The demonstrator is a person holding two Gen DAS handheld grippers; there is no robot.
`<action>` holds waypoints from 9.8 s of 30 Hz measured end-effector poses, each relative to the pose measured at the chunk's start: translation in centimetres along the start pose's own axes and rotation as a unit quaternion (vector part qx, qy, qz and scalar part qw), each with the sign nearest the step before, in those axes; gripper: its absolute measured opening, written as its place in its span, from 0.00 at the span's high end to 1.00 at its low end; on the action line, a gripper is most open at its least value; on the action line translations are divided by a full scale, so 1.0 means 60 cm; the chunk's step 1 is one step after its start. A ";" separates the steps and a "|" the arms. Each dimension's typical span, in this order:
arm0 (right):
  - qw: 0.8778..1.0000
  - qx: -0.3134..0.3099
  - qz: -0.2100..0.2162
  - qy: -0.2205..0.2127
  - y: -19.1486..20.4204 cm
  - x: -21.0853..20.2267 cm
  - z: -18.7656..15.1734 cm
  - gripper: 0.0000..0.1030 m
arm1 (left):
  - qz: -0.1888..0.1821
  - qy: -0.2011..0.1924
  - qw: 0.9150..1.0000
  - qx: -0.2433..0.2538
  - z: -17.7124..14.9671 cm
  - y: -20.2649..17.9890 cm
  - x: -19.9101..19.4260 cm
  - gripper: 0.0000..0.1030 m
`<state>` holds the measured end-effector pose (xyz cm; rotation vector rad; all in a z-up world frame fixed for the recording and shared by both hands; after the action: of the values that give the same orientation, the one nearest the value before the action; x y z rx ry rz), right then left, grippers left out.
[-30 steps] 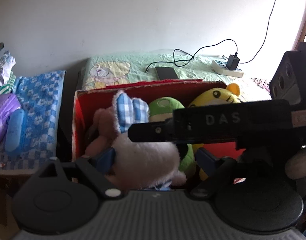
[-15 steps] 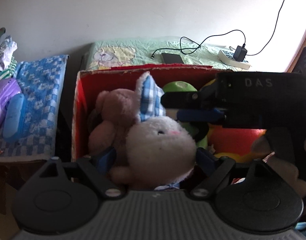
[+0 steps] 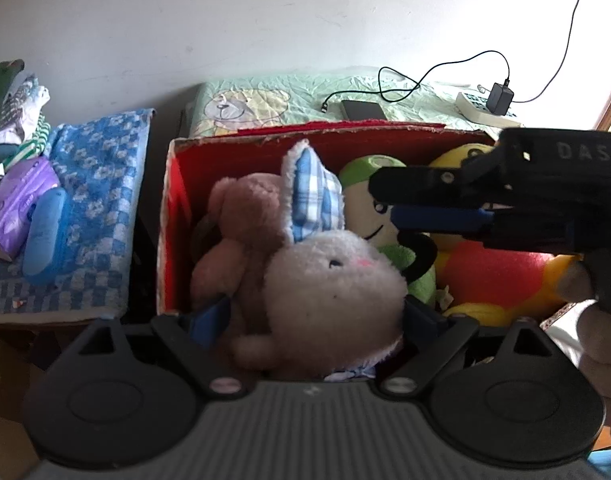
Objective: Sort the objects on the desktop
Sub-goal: 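Lower the white bunny into the red box with both grippers, then open both grippers and withdraw them from the red box, then move both grippers to the pink bunny plush with blue bow, then close both grippers on the pink bunny plush, then lift the pink bunny with both grippers and carry it to the red box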
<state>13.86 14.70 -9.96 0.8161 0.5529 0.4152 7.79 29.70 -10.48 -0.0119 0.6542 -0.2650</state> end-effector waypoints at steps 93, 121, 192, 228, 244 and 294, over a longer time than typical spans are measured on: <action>0.997 -0.045 -0.002 -0.067 0.007 -0.117 -0.043 0.57 | 0.147 -0.018 0.988 -0.050 -0.014 -0.026 -0.079 0.01; 0.994 -0.064 0.029 -0.084 -0.102 -0.263 0.099 0.56 | 0.114 -0.048 0.989 -0.079 0.067 -0.252 -0.029 0.01; 0.996 0.013 0.016 0.092 -0.394 -0.132 0.136 0.71 | 0.046 0.039 0.997 0.056 -0.038 -0.470 0.309 0.14; 0.987 0.117 -0.083 0.079 -0.425 -0.386 0.077 0.78 | -0.153 0.055 0.979 0.120 -0.126 -0.652 0.153 0.17; 0.985 0.137 -0.102 -0.019 -0.455 -0.413 0.145 0.60 | -0.155 0.038 0.986 0.040 -0.069 -0.608 0.147 0.14; 0.991 0.117 -0.063 -0.026 -0.386 -0.439 0.126 0.39 | -0.179 0.065 0.981 0.031 -0.068 -0.655 0.140 0.32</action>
<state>0.99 -18.29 -15.75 1.0074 0.6084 0.2136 2.30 -10.03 -15.06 -0.0524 0.7730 -0.6374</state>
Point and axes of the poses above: each gripper's, at about its wrist camera, not at the fingertips, and x roughly the way its jaws point, y to its left, z to its top, the point moved 9 cm from there along x, roughly the way its jaws point, and after that the axes turned 14 degrees about -y, right-handed, at the moved point
